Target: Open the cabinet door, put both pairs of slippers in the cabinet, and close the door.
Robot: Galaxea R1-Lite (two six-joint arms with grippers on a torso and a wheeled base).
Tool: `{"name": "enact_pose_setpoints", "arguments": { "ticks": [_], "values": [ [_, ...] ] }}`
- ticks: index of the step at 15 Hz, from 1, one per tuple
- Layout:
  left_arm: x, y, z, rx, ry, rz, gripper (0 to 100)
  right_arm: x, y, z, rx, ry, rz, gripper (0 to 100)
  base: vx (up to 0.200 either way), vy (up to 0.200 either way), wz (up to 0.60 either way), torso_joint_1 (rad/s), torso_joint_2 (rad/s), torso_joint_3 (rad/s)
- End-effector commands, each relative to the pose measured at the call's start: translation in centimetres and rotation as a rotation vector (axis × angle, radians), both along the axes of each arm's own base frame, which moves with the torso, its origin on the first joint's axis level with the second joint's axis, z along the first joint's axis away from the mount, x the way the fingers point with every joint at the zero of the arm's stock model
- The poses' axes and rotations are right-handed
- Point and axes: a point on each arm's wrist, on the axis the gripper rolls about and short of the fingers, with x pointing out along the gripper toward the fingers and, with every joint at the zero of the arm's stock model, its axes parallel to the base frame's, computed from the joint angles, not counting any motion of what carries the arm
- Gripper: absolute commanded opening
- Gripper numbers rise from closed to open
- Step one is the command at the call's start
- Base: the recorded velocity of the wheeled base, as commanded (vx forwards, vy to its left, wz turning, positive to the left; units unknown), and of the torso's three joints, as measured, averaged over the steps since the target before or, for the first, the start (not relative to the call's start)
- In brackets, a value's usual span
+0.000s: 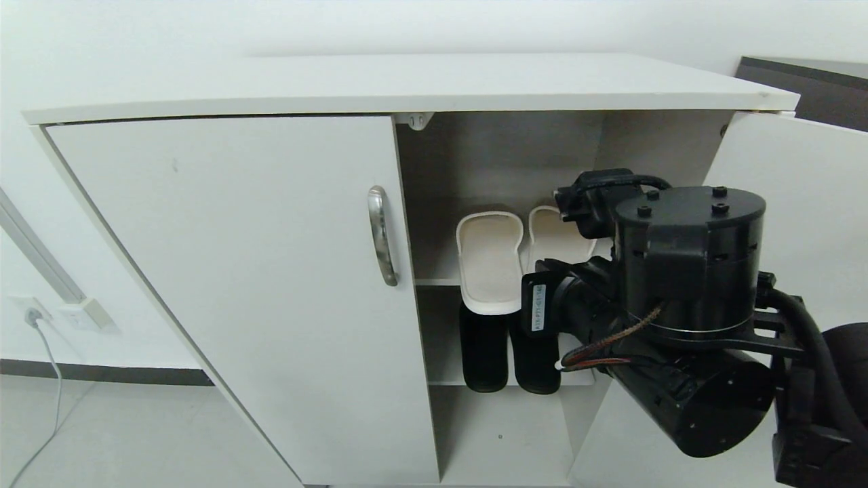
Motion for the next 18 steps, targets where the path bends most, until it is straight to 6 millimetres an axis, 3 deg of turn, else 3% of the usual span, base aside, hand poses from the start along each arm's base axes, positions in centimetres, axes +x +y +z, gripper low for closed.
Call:
{"name": "enact_pose_setpoints", "arguments": {
  "ticks": [1,10,18],
  "values": [
    [0.01,0.00,0.00,0.000,0.001,0.000,0,-0.17,0.01,-0.33,-0.007,0.003,0.006,0,0.000,0.000,0.00,0.000,0.00,0.000],
    [0.01,0.00,0.00,-0.001,0.001,0.000,0,-0.34,0.18,-0.54,-0.015,0.006,0.014,0,0.000,0.000,0.00,0.000,0.00,0.000],
    [0.01,0.00,0.00,-0.001,0.001,0.000,0,-0.22,0.37,-1.13,-0.034,0.016,0.013,0,-0.200,0.000,0.00,0.002,0.00,0.001]
  ]
}}
